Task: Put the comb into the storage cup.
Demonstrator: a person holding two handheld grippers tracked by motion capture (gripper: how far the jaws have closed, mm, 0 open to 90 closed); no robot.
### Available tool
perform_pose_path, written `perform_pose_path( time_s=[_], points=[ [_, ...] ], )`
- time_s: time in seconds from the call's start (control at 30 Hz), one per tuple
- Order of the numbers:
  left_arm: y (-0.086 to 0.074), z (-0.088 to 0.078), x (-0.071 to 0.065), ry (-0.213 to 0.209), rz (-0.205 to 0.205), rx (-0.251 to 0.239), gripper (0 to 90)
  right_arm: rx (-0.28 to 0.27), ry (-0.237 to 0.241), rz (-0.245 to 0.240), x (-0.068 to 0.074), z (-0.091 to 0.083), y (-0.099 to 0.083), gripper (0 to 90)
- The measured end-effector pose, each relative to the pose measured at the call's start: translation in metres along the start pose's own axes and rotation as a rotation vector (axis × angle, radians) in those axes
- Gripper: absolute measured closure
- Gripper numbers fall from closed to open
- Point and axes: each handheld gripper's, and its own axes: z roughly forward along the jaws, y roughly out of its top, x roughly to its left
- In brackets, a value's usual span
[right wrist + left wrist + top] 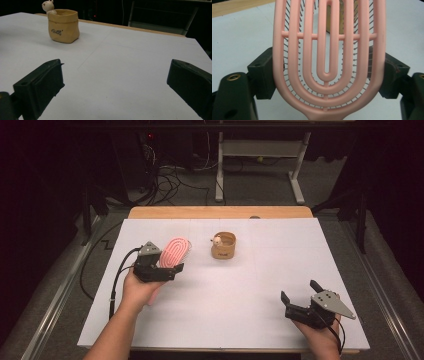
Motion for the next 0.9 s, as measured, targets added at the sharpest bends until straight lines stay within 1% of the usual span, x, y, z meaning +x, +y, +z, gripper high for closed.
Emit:
perform_pose_path(
  time_s=[0.07, 0.1, 0.13, 0.17, 0.2, 0.23, 0.27, 0.3, 0.33, 0.37, 0.47, 0.5, 0.57, 0.6, 0.67, 0.7, 0.73, 0.9],
  points=[
    [-0.001, -0.004, -0.001, 0.001, 0.001, -0.03, 20.2, -0.002, 0.0, -0.002, 0.0, 0.0, 0.0, 1.1],
    [-0.001, -0.004, -0.001, 0.001, 0.001, -0.03, 20.2, -0.002, 0.0, -0.002, 0.0, 0.0, 0.0, 1.1],
    [-0.001, -0.007, -0.002, -0.009, 0.0, -0.047, 20.2, -0.004, 0.001, -0.004, 0.0, -0.001, 0.0, 1.1],
    [-0.001, -0.007, -0.002, -0.009, 0.0, -0.047, 20.2, -0.004, 0.001, -0.004, 0.0, -0.001, 0.0, 1.1],
    [-0.002, -0.009, -0.003, 0.002, 0.007, -0.057, 20.2, -0.004, 0.002, -0.004, 0.0, 0.0, 0.0, 1.1],
    [-0.002, -0.01, -0.004, -0.005, 0.006, -0.067, 20.2, -0.004, 0.002, -0.003, 0.0, 0.0, 0.0, 1.1],
    [-0.003, -0.013, -0.005, -0.004, 0.003, -0.089, 20.2, -0.003, 0.004, -0.006, 0.001, 0.0, 0.0, 1.1],
    [-0.003, -0.013, -0.005, -0.004, 0.003, -0.089, 20.2, -0.003, 0.004, -0.006, 0.001, 0.0, 0.0, 1.1],
    [-0.003, -0.015, -0.006, -0.01, 0.001, -0.109, 20.2, -0.004, 0.006, -0.008, 0.001, 0.0, 0.0, 1.1],
    [-0.004, -0.016, -0.006, -0.009, 0.002, -0.118, 20.2, -0.004, 0.006, -0.008, 0.002, 0.0, 0.0, 1.1],
    [-0.004, -0.017, -0.007, -0.012, -0.002, -0.131, 20.2, -0.003, 0.005, -0.009, 0.002, 0.0, 0.0, 1.1],
    [-0.005, -0.018, -0.007, -0.021, -0.004, -0.139, 20.2, -0.001, 0.005, -0.009, 0.001, 0.0, 0.0, 1.1],
    [-0.006, -0.018, -0.008, -0.015, -0.006, -0.147, 20.2, -0.001, 0.005, -0.009, 0.001, 0.0, 0.0, 1.1],
    [-0.007, -0.019, -0.008, -0.024, -0.01, -0.152, 20.2, -0.002, 0.004, -0.007, 0.001, 0.0, 0.0, 1.1],
    [-0.008, -0.019, -0.008, -0.023, -0.011, -0.158, 20.1, -0.001, 0.005, -0.009, 0.002, 0.0, 0.0, 1.1],
    [-0.009, -0.019, -0.008, -0.031, -0.016, -0.162, 20.1, -0.001, 0.005, -0.009, 0.002, 0.0, 0.0, 1.1],
    [-0.01, -0.02, -0.009, -0.03, -0.013, -0.174, 20.1, -0.001, 0.008, -0.012, 0.002, 0.0, 0.0, 1.1],
    [-0.012, -0.021, -0.012, -0.044, -0.003, -0.196, 20.1, -0.003, 0.012, -0.014, 0.003, 0.0, 0.0, 1.1]
  ],
)
